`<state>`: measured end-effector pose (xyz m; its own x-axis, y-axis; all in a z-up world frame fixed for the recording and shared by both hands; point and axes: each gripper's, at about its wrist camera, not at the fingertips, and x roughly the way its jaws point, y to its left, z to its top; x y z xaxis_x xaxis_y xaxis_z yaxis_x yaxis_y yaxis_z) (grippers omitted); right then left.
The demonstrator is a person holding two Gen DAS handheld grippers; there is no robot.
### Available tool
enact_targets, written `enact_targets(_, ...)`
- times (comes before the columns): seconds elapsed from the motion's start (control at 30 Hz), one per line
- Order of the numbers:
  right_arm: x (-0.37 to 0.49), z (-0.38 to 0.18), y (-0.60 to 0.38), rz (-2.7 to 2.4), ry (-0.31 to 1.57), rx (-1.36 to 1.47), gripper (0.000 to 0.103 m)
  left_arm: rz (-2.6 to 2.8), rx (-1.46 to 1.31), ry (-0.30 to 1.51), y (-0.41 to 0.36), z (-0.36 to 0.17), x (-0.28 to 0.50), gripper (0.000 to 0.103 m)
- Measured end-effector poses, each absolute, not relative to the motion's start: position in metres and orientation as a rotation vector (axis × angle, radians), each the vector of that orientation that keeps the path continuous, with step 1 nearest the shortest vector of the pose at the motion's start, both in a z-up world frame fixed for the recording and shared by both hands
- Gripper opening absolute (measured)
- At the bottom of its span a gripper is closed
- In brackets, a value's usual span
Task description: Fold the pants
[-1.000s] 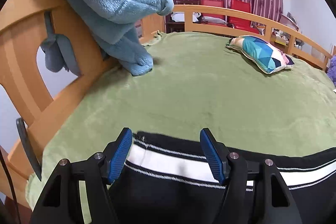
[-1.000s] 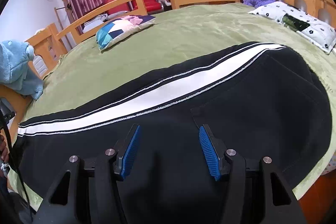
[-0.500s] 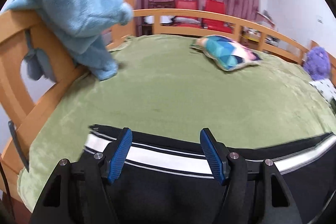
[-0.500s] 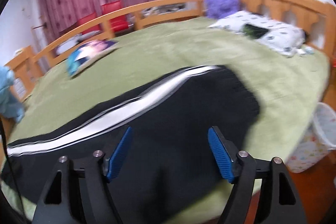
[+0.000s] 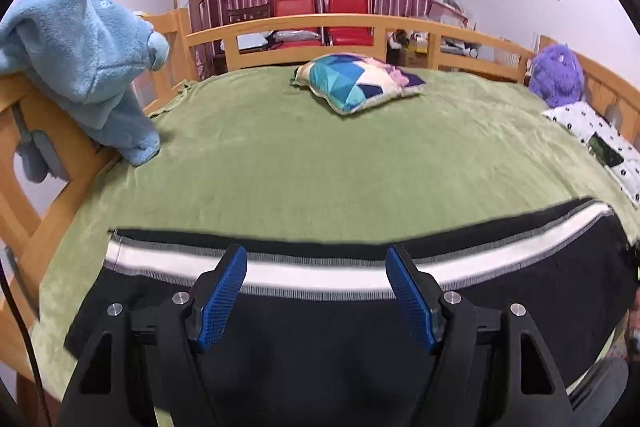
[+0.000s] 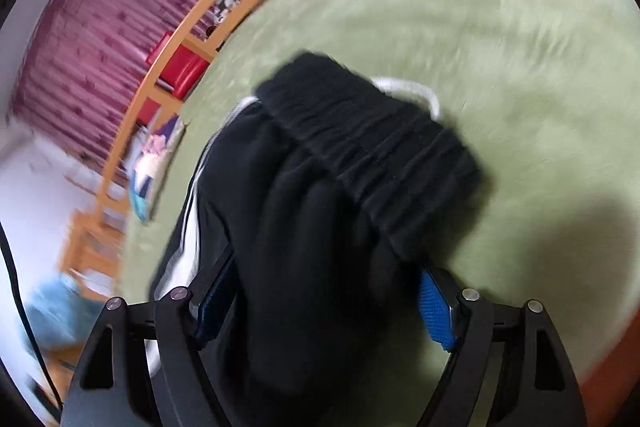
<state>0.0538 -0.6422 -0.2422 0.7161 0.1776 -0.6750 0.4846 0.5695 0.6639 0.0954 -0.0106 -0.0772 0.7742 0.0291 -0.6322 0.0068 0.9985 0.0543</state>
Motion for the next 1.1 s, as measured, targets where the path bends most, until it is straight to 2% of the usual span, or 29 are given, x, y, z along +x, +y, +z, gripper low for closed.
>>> enact_targets(0.07,0.064,-0.244,-0.649,-0.208,0.755,0.997,0.081,0.049,0.025,0.705,-0.008,-0.085,0.079,0.070)
enact_targets(0.1,0.068,-0.240,-0.650,-0.215,0.751,0.981,0.073,0.063,-0.001,0.718,-0.006,-0.089,0.071,0.070)
enact_targets(0.13,0.073,-0.235,-0.649,-0.214,0.748,0.953,0.053,0.067,-0.019,0.728,-0.004,-0.091,0.067,0.070)
enact_targets(0.17,0.079,-0.224,-0.651,-0.192,0.727,0.908,0.042,0.069,-0.038,0.745,-0.002,-0.092,0.061,0.070)
enact_targets(0.2,0.081,-0.214,-0.652,-0.146,0.695,0.895,0.035,0.069,-0.037,0.752,-0.001,-0.092,0.060,0.070)
enact_targets(0.23,0.079,-0.203,-0.654,-0.113,0.654,0.885,0.034,0.076,-0.018,0.750,-0.002,-0.088,0.058,0.070)
enact_targets(0.3,0.066,-0.171,-0.655,-0.076,0.552,0.796,0.034,0.103,0.020,0.716,-0.001,-0.077,0.052,0.070)
enact_targets(0.37,0.059,-0.163,-0.654,-0.114,0.535,0.725,0.036,0.119,0.019,0.688,0.004,-0.066,0.046,0.070)
enact_targets(0.43,0.068,-0.177,-0.648,-0.169,0.667,0.625,0.056,0.120,-0.030,0.662,0.015,-0.060,0.037,0.070)
enact_targets(0.5,0.078,-0.206,-0.647,-0.254,0.881,0.554,0.054,0.119,-0.072,0.669,0.030,-0.062,0.029,0.070)
enact_targets(0.57,0.064,-0.223,-0.648,-0.286,0.956,0.535,0.054,0.141,-0.081,0.689,0.047,-0.066,0.023,0.070)
enact_targets(0.73,0.006,-0.192,-0.635,-0.374,0.852,0.522,0.055,0.190,-0.109,0.756,0.096,-0.080,0.015,0.070)
enact_targets(0.83,-0.014,-0.153,-0.604,-0.364,0.804,0.495,0.055,0.218,-0.130,0.762,0.130,-0.087,0.006,0.070)
enact_targets(0.97,-0.018,-0.100,-0.549,-0.322,0.720,0.432,0.055,0.229,-0.216,0.791,0.177,-0.097,-0.001,0.070)
enact_targets(1.1,-0.024,-0.070,-0.510,-0.248,0.668,0.423,0.055,0.255,-0.245,0.831,0.211,-0.113,-0.004,0.070)
